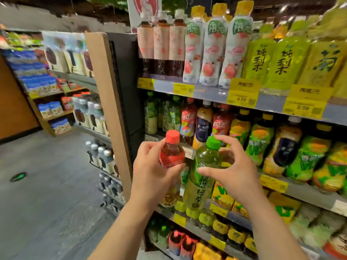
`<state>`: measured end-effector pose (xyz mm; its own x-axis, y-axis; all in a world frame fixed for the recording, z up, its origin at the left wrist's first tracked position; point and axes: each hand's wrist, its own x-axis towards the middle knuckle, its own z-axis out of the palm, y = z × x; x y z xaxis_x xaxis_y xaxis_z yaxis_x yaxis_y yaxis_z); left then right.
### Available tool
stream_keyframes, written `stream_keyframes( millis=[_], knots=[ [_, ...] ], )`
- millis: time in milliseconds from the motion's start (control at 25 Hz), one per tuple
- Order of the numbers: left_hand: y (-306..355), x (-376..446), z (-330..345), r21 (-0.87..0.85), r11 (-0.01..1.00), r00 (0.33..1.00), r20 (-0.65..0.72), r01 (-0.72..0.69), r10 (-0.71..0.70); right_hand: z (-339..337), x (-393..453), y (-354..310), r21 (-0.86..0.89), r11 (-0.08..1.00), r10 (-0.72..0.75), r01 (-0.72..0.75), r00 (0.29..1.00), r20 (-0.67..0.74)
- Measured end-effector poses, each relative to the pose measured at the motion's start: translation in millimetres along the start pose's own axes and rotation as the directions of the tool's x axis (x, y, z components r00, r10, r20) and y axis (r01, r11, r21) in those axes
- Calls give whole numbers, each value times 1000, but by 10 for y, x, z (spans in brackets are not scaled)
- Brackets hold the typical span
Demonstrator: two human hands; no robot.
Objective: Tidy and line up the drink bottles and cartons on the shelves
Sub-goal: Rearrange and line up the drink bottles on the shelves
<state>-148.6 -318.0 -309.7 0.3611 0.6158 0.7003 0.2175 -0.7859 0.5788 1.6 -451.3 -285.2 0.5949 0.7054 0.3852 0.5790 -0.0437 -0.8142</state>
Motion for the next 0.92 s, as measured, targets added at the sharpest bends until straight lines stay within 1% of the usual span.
stream_keyframes(
  millis=[240, 360, 440, 600, 720, 840, 920],
  knots=[
    [-741, 562, -56, -40, 999, 999, -24, 29, -30, 610, 793, 96, -17, 997, -82, 82, 997, 3],
    [-1042, 900, -28, -2, 999, 998, -54, 37, -37, 897, 1243, 204, 5, 989, -147, 147, 989, -12],
    [-1222, 1152, -12, 13, 999, 997, -68, 38, -38, 1106, 1543, 246, -5, 982, -187, 187, 981, -51],
    [-1507, 1530, 41, 60, 998, 997, -76, 3, 2, 1530, 2026, 352, -63, 953, -302, 297, 947, -112],
    [-1626, 1655, 107, 36, 999, 995, -93, 23, -20, 1769, 2223, 442, -137, 919, -388, 370, 910, -146],
    [-1762, 1785, 161, -1, 1000, 997, -75, 4, -4, 2000, 2387, 507, -218, 911, -388, 350, 906, -170],
    [-1848, 1854, 186, -20, 999, 999, -28, -27, 27, 2099, 2454, 512, -254, 920, -352, 298, 913, -205]
  ],
)
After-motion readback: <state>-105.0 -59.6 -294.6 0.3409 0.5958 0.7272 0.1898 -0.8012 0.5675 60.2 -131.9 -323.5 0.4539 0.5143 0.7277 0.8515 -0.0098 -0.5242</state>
